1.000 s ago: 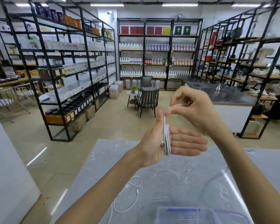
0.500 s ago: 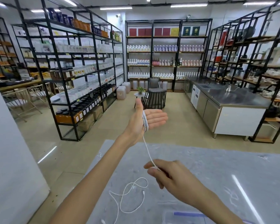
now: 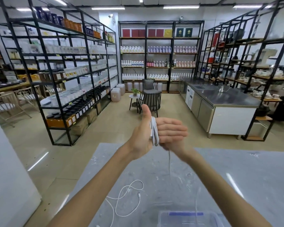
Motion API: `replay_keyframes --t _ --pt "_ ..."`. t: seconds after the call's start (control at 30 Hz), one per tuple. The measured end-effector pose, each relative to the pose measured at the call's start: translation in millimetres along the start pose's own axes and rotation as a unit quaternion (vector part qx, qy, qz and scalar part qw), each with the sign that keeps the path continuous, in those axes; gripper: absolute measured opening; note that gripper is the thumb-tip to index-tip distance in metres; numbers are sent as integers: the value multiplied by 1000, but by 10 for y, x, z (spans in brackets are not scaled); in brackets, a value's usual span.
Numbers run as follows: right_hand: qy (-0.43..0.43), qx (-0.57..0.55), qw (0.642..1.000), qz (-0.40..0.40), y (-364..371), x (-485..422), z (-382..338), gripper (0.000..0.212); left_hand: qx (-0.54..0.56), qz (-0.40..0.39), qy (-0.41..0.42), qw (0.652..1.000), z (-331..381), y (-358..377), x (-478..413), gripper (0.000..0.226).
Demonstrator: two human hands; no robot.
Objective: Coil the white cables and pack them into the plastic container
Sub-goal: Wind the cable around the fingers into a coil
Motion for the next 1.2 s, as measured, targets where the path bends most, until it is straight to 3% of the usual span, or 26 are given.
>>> replay_keyframes --t 0.07,0.1,0.17,0.3,0.37,0.43,0.47,0.53,0.67,0.77,0.83,0.93,1.07,1.13,1.2 --pt "12 -56 998 40 235 157 34 46 43 17 -4 999 61 -136 -5 108" --pt "14 -89 995 38 358 248 3 46 56 35 -2 998 84 -232 -13 108" --pt "-2 -101 995 -7 594 425 -118 27 55 90 15 994 138 -461 -10 107" --pt "-45 103 990 -80 628 726 -342 24 -7 175 -13 984 1 -766 6 107" --pt "-111 245 963 -20 279 725 -666 24 -53 175 -64 981 -192 -723 45 106" --pt "-189 364 906 107 -209 694 -1056 26 -80 128 -90 984 -379 -494 88 103" --pt "-210 376 890 150 -385 667 -1196 26 -90 92 -88 988 -441 -326 105 100" --pt "-211 280 920 174 -606 492 -1248 22 -80 32 -78 993 -492 -24 135 98" --pt "-177 32 978 109 -619 56 -943 19 -36 -14 -66 997 -340 181 164 106" --pt "-76 -75 994 27 -310 -24 -427 14 -11 -25 -45 999 -173 162 167 106" --pt "-14 -57 997 50 -76 64 -113 36 42 -16 -18 999 -36 70 129 106" --pt "-13 -18 1000 15 425 311 -50 36 105 57 4 993 99 -301 35 106" --pt "-79 146 985 -50 579 688 -270 23 13 160 -53 986 -156 -701 44 109" --pt "-113 229 963 -86 478 791 -493 21 -33 161 -95 982 -387 -694 100 110" --pt "-154 269 949 -62 242 798 -780 23 -44 138 -129 981 -582 -586 146 109"
Point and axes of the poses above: each hand's wrist, its own x-axis away from the middle knuckle, its own y-axis out of the palm, z = x × y, the point moved 10 cm from there along -x, towards the middle knuckle, and after that the axes turned 8 degrees about -y, right-handed, at the moved point
